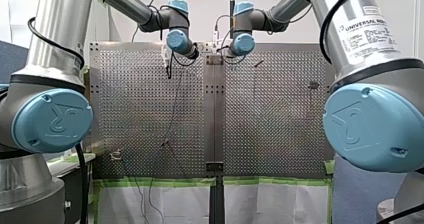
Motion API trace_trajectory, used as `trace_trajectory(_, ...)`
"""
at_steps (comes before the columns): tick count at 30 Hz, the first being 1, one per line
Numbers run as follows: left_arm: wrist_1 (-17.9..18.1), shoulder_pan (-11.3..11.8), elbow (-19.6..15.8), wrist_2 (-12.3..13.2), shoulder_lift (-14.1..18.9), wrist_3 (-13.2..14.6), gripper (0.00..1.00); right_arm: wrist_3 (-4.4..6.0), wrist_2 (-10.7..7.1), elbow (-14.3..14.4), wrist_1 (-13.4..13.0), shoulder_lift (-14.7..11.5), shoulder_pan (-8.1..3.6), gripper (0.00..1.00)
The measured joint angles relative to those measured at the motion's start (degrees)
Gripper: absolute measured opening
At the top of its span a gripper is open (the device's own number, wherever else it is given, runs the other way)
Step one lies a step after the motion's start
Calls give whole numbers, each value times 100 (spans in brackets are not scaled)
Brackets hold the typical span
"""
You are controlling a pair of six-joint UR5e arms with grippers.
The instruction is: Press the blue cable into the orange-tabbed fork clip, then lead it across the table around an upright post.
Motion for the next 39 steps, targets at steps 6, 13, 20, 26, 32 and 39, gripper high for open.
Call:
trace_trajectory(6, -190, -19, 309, 32, -4, -43, 0, 7, 14, -48, 155, -298, -87, 0)
trace_trajectory(13, -365, -65, 671, 174, -75, -199, 0, 9, 26, -52, 284, -607, -214, 0)
trace_trajectory(20, -668, -223, 1022, 203, -386, -217, 0, -1, 27, -54, 476, -686, -374, 0)
trace_trajectory(26, -896, -391, 1332, 203, -642, -305, 0, -22, 25, -18, 679, -688, -532, 0)
trace_trajectory(32, -979, -510, 1642, 175, -740, -339, 0, -4, 19, 5, 730, -692, -692, 0)
trace_trajectory(39, -1112, -655, 1986, 185, -921, -360, 0, 3, 16, 17, 746, -697, -788, 0)
